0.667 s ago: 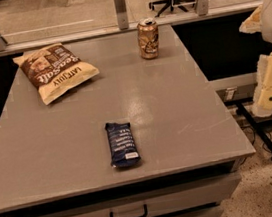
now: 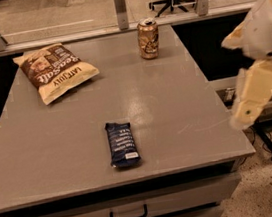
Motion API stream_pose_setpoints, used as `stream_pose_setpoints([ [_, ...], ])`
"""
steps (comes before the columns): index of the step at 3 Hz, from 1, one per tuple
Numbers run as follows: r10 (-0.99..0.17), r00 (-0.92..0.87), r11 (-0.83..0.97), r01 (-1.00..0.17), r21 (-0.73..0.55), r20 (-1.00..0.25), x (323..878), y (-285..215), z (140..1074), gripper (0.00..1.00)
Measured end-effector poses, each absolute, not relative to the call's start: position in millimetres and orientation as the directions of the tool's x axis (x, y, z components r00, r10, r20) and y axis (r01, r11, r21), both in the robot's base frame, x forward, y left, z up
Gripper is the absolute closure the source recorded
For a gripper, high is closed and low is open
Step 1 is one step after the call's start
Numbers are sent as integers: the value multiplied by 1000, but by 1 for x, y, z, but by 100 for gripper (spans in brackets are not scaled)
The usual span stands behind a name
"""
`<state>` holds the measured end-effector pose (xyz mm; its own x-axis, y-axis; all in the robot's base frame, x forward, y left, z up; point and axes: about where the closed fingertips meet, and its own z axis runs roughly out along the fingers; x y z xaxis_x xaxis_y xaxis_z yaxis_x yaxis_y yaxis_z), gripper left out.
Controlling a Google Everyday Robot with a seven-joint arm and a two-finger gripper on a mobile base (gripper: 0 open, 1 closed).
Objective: Move rxbar blueberry near brown chip bag
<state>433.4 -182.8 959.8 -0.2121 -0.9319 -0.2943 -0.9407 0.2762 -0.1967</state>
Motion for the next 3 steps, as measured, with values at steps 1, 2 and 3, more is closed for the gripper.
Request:
stream_pose_setpoints([
  [1,-878,-181,249,-963,-100,-443,421,-108,923,0],
  [2,-808,-154,213,-976,-38,-569,417,-42,908,0],
  [3,-796,-152,215,-976,-40,-586,416,-36,913,0],
])
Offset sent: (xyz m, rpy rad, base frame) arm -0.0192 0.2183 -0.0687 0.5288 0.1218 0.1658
